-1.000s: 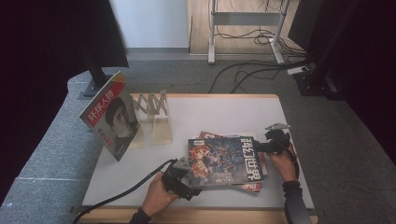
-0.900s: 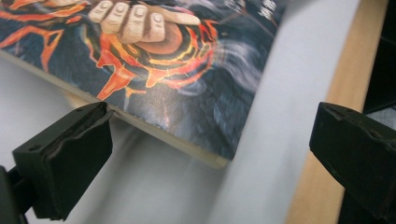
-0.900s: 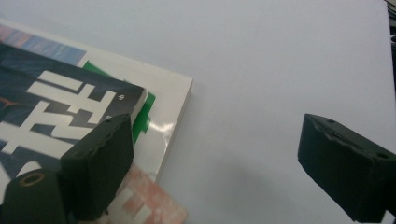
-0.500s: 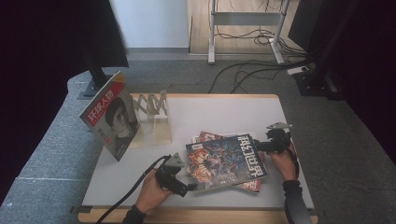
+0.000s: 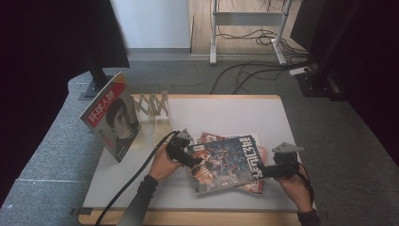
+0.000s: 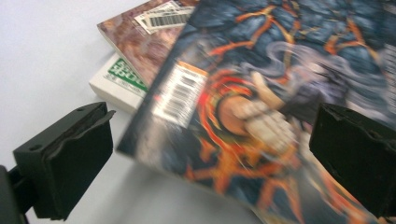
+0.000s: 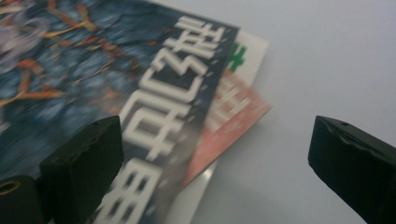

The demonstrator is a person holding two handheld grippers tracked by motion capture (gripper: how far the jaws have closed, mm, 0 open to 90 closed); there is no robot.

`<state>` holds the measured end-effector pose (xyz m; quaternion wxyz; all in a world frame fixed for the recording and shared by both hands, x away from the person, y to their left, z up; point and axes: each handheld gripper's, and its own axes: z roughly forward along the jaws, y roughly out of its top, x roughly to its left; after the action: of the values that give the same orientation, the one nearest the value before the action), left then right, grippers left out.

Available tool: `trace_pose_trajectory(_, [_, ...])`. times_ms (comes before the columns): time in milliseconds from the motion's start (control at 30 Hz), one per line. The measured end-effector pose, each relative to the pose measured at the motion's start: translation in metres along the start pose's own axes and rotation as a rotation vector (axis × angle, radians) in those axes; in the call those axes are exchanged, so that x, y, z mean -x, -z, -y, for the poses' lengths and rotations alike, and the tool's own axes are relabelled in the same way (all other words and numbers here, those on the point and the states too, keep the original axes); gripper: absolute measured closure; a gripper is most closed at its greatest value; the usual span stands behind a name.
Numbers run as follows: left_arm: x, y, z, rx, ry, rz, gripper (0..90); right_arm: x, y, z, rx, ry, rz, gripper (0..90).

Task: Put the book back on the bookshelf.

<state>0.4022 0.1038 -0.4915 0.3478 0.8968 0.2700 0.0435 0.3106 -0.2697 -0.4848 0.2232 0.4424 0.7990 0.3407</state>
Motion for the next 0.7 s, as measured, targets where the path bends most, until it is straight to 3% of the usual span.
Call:
trace_pose_trajectory(133, [-0.003, -0.013, -0.001, -0.023, 0.005, 0.017, 0.0, -0.019, 0.009, 0.018, -0.027, 0.031, -0.043, 2.3])
trace_pose_trajectory(233, [-0.002, -0.015, 0.0, -0.017, 0.024, 0.05, 0.9, -0.025, 0.007, 0.024, -0.049, 0.059, -0.04, 2.2])
trace_pose_trajectory(300, [-0.001, -0.015, 0.0, -0.019, 0.022, 0.039, 1.0, -0.027, 0.003, 0.025, -0.063, 0.079, -0.021, 1.0])
trace_pose_trajectory(500, [0.011, -0.013, 0.004, -0.027, 0.022, 0.039, 1.1, -0.02, 0.002, 0.025, -0.057, 0.066, 0.018, 0.7])
trace_pose_trajectory(700, [0.032, -0.012, 0.007, -0.046, -0.019, 0.061, 1.0, 0.003, -0.002, 0.019, -0.074, 0.038, 0.091, 1.4])
